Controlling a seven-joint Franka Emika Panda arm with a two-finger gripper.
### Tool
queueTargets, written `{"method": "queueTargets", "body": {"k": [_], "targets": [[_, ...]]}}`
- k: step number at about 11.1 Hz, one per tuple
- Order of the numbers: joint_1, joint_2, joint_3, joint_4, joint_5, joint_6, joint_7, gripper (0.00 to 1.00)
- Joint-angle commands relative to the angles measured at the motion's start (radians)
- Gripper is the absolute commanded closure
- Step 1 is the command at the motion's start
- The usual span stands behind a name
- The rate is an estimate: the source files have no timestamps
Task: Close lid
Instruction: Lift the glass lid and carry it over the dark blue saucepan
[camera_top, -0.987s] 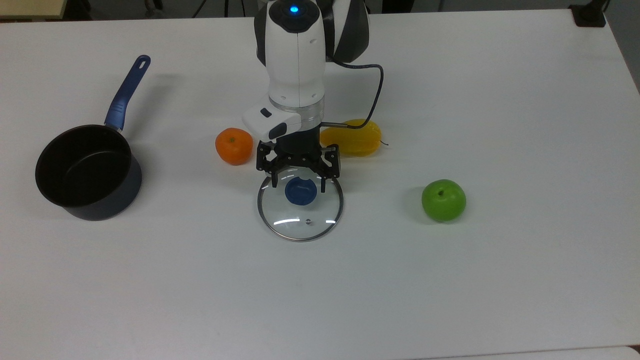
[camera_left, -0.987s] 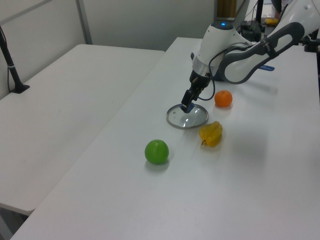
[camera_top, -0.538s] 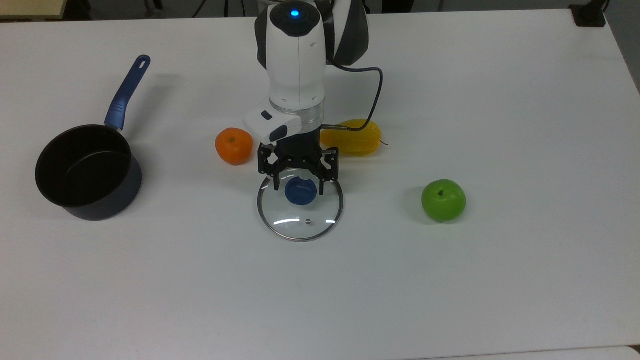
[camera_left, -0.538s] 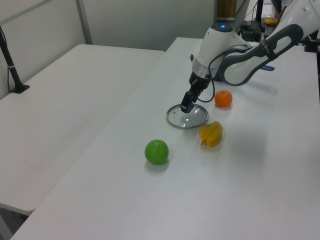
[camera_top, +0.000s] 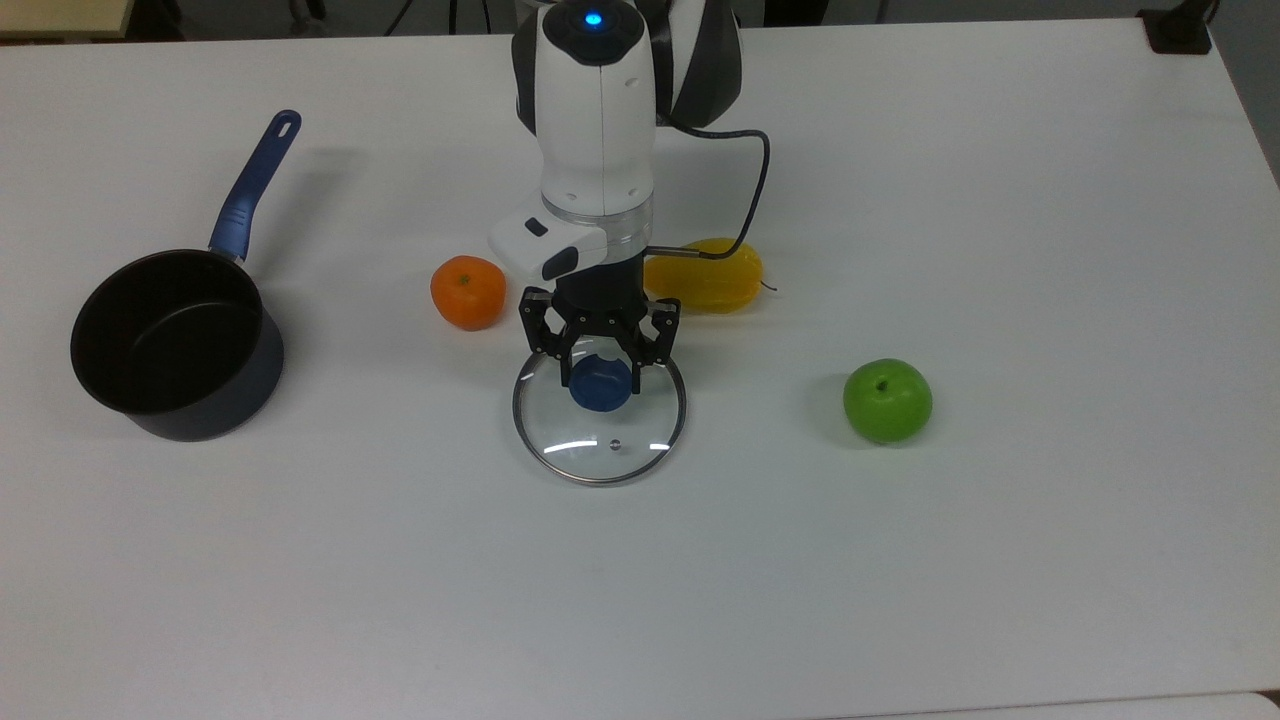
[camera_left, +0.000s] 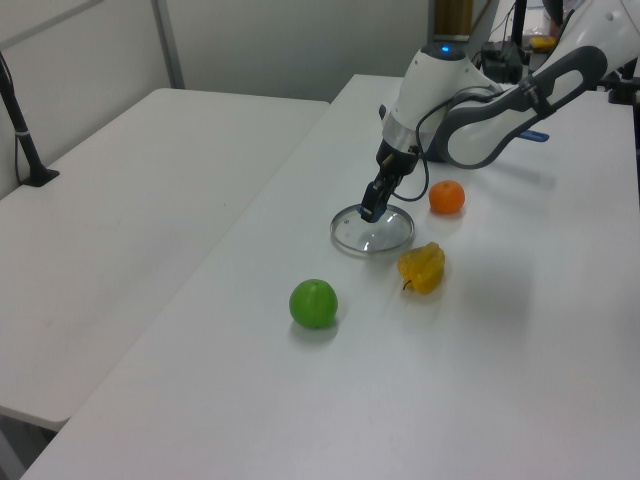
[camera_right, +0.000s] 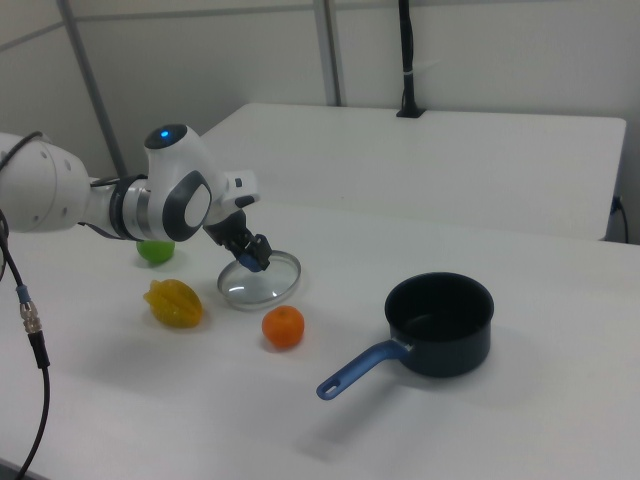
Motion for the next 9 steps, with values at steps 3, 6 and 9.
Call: {"method": "queueTargets", "body": {"k": [3, 6, 9], "targets": [[-0.07, -0.134, -0.013, 0.068, -0.02, -0.266, 0.024, 0.52], [-0.191, -0.132, -0.019, 0.188, -0.02, -0.391, 0.009, 0.51], [-0.333, -0.129, -0.019, 0.225, -0.006, -0.404, -0.11, 0.51]]}}
